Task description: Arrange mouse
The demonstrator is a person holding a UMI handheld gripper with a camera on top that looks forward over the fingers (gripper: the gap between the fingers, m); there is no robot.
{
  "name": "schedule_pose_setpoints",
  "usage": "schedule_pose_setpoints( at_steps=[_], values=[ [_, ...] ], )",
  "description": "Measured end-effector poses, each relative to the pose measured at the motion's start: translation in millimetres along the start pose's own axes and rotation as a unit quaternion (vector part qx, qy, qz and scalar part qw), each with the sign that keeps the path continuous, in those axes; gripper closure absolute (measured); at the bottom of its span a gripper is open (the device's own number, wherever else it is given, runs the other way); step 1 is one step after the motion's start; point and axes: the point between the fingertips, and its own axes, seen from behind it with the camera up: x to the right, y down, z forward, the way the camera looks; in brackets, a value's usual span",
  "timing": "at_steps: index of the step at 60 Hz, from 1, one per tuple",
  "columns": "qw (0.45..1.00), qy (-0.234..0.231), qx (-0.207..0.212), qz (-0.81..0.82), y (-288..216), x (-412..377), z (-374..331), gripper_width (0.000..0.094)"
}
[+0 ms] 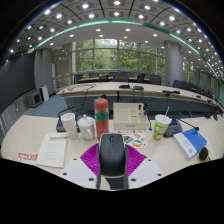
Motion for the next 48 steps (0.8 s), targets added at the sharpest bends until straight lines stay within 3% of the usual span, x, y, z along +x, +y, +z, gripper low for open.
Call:
schedule_pose_setpoints(
  at_steps=[21, 31, 39, 43, 44, 48],
  values=[
    [0.993, -0.016, -0.112, 0.025, 113.2, 62.5, 96.3, 0.0627],
    [0.989, -0.002, -0.142, 0.035, 138.4, 74.3, 110.5, 0.0539],
    [0.987, -0.013, -0.155, 0.036, 144.5, 74.8, 107.8, 0.0411],
    [0.986, -0.012, -0.160, 0.038, 141.9, 76.5, 98.2, 0.0097],
    [0.987, -0.011, -0.158, 0.038, 139.5, 76.9, 95.1, 0.0062],
    [0.989, 0.000, -0.145, 0.035, 125.0, 81.0, 76.3, 0.0086]
  ],
)
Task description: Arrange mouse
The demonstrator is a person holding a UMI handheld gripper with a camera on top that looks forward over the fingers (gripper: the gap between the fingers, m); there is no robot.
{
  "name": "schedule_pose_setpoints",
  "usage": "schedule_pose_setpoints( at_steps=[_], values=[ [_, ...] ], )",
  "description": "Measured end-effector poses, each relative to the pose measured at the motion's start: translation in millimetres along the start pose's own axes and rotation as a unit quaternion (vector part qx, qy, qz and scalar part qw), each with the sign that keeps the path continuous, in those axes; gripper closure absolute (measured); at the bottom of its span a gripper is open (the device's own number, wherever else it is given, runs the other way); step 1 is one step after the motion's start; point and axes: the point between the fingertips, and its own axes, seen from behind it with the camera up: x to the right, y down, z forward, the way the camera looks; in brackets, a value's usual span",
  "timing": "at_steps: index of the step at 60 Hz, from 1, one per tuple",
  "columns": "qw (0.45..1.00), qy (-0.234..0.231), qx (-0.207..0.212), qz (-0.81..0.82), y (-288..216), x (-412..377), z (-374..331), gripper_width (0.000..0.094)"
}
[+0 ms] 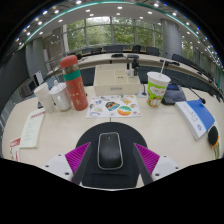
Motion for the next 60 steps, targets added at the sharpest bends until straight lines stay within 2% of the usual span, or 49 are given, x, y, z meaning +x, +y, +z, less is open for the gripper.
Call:
schedule_pose_setpoints(
  at_steps=[9, 17, 35, 47, 60],
  values=[
    [0.999, 0.019, 0.033, -0.009, -12.9, -3.9, -75.6, 0.0079],
    [0.998, 0.037, 0.054, -0.015, -3.8, -15.6, -155.7, 0.0079],
    [0.994, 0.061, 0.088, -0.017, 62.8, -49.9, -317.3, 0.0079],
    [0.993, 0.068, 0.093, -0.024, 102.2, -65.4, -374.9, 0.0079],
    [0.992, 0.076, 0.096, -0.026, 113.0, -64.3, -401.4, 0.0077]
  ],
)
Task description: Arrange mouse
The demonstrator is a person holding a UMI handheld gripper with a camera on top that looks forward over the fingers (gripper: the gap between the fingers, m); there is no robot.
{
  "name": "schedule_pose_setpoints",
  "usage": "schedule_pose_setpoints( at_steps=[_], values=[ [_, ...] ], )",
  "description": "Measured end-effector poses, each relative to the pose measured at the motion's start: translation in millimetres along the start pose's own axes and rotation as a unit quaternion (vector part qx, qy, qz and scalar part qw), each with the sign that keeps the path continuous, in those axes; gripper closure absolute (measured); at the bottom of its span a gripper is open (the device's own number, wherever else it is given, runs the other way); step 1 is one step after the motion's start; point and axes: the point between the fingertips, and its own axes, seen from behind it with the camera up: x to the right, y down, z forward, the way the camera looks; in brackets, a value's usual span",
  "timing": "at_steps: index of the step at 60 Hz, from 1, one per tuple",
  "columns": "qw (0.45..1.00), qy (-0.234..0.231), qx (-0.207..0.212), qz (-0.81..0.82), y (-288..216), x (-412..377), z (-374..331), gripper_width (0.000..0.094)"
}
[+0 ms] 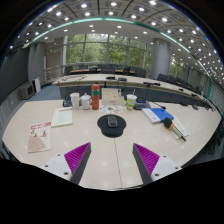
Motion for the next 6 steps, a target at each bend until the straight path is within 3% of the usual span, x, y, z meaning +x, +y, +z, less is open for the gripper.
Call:
schedule_pose_setpoints(
  at_steps=[6],
  values=[
    [1.000, 0.005, 0.011, -0.006, -4.1, 3.5, -5.9, 0.0079]
  ],
)
